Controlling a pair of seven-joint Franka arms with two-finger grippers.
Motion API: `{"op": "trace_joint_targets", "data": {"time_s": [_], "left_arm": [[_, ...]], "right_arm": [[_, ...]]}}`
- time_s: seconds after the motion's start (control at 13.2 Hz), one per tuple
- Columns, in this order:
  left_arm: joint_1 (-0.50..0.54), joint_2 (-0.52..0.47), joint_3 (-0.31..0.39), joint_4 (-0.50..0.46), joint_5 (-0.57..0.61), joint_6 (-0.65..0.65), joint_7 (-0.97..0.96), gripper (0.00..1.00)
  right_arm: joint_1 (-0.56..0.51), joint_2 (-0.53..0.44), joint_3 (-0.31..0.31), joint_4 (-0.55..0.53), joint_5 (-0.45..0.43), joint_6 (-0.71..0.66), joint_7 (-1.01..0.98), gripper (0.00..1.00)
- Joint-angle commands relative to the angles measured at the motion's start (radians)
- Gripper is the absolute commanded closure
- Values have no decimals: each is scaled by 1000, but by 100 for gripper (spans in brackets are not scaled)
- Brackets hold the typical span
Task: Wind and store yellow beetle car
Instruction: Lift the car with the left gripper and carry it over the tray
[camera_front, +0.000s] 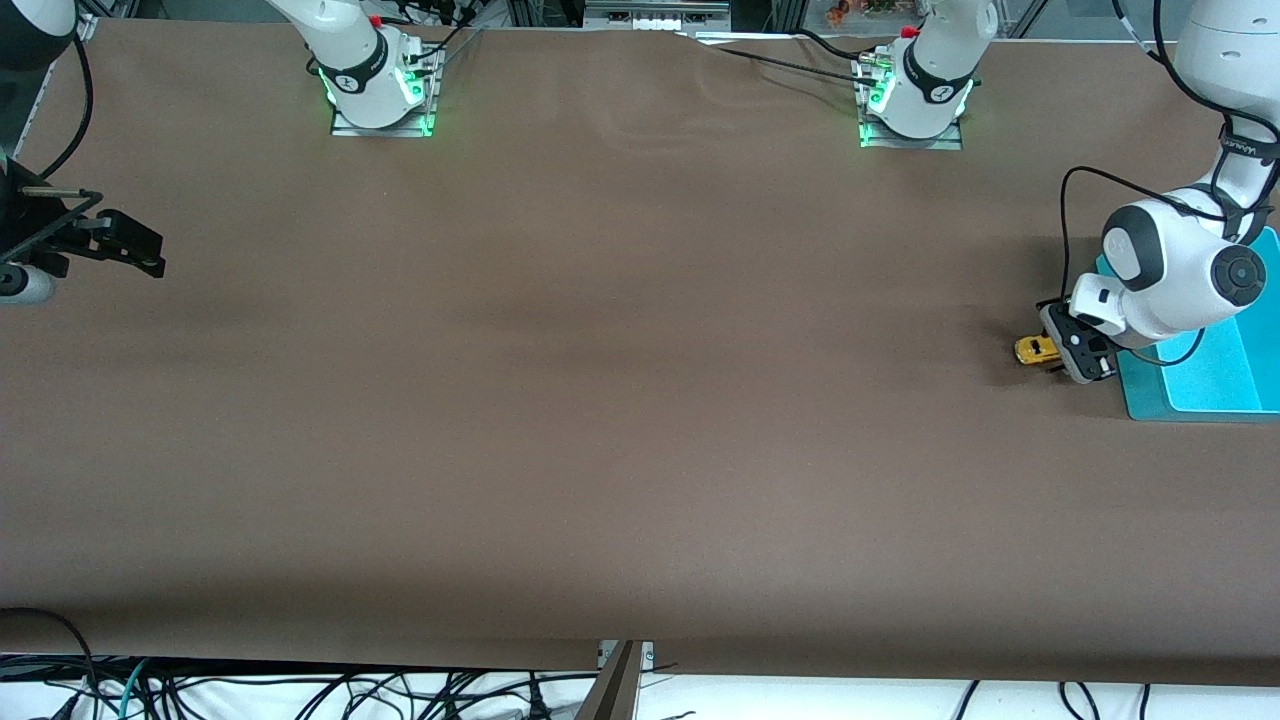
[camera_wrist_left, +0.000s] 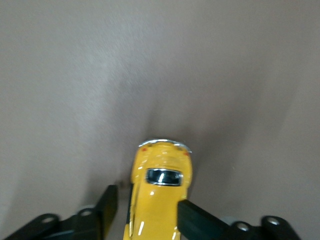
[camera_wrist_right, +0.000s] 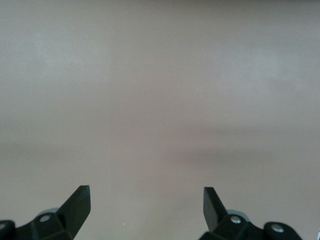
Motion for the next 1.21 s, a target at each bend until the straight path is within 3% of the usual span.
{"op": "trace_joint_targets", "data": {"time_s": [0.0,0.3,0.45,0.53,0.61,0.68,0.83,0.98,1.13], "left_arm": [[-5,-32,-15,60,-3,-57,14,85],[-46,-37,-31,320,-3,-459,-63,85],[-60,-18,-31,347,-3,-507,-86,82],[-58,5,-28,349,-3,-495,-89,66],[-52,21,-27,339,-3,-455,-89,7],[-45,32,-27,304,-2,-396,-82,0],[-29,35,-25,239,-2,-302,-79,0],[-2,26,-25,115,0,-140,-72,0],[14,16,-22,60,1,-102,-72,0]], "right_arm": [[-20,-28,2,-51,16,-8,12,0],[-22,-32,3,-76,18,-8,4,0],[-20,-21,2,-65,29,-17,4,0],[-22,-18,2,-53,30,-21,6,0],[-20,-10,2,-41,33,-23,6,0],[-22,-10,2,-41,33,-23,6,0],[-24,-9,2,-39,33,-21,6,0],[-22,-6,2,-38,33,-23,4,0],[-20,-4,2,-38,33,-23,4,0]]}}
